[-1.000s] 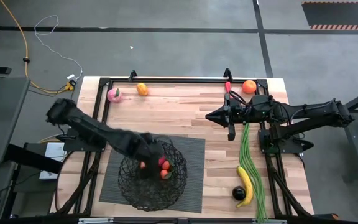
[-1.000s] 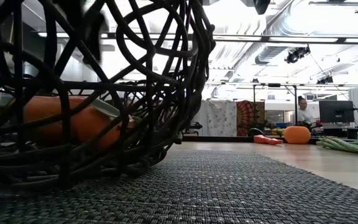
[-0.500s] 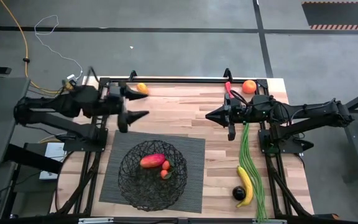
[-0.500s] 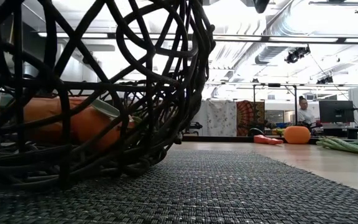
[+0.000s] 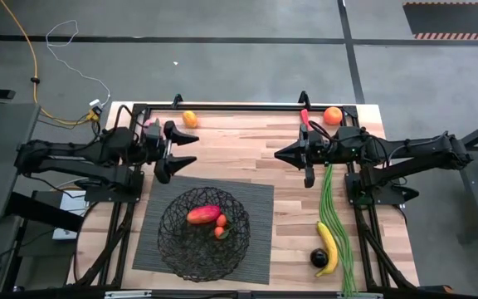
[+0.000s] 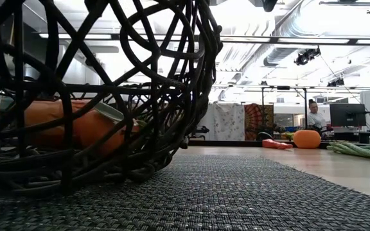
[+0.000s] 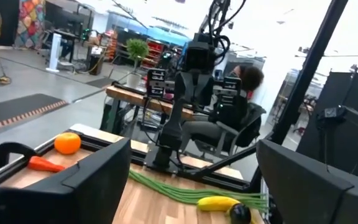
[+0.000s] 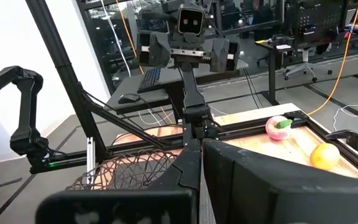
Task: Build produce basket
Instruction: Put the orange carrot into the black wire basket
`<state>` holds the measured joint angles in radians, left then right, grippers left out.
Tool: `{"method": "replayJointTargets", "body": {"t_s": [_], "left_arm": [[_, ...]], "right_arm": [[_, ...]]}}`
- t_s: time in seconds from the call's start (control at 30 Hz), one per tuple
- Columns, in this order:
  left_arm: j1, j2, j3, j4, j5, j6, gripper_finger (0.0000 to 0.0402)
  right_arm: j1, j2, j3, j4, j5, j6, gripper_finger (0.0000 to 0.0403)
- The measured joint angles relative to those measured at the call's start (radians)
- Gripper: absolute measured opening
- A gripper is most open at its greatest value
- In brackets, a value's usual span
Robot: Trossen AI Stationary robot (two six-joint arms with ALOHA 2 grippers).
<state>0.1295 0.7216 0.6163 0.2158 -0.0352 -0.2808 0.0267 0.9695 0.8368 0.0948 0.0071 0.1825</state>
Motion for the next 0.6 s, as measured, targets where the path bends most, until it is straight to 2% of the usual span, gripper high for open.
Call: {"method": "replayJointTargets", "body": {"t_s": [0.17, 0.3, 0.4, 0.6], "left_arm": [[0.000, 0.000, 0.000, 0.000, 0.002, 0.037, 0.0310], [0.000, 0.000, 0.000, -0.007, 0.005, 0.025, 0.0264], [0.000, 0.000, 0.000, -0.005, 0.005, 0.054, 0.0199], [0.000, -0.002, 0.000, -0.001, 0.006, 0.111, 0.0024]], "right_arm": [[0.000, 0.000, 0.000, 0.000, 0.000, -0.006, 0.0000], [0.000, 0.000, 0.000, 0.000, 0.000, -0.007, 0.0000], [0.000, 0.000, 0.000, 0.000, 0.000, -0.008, 0.0000], [0.000, 0.000, 0.000, 0.000, 0.000, -0.008, 0.0000]]}}
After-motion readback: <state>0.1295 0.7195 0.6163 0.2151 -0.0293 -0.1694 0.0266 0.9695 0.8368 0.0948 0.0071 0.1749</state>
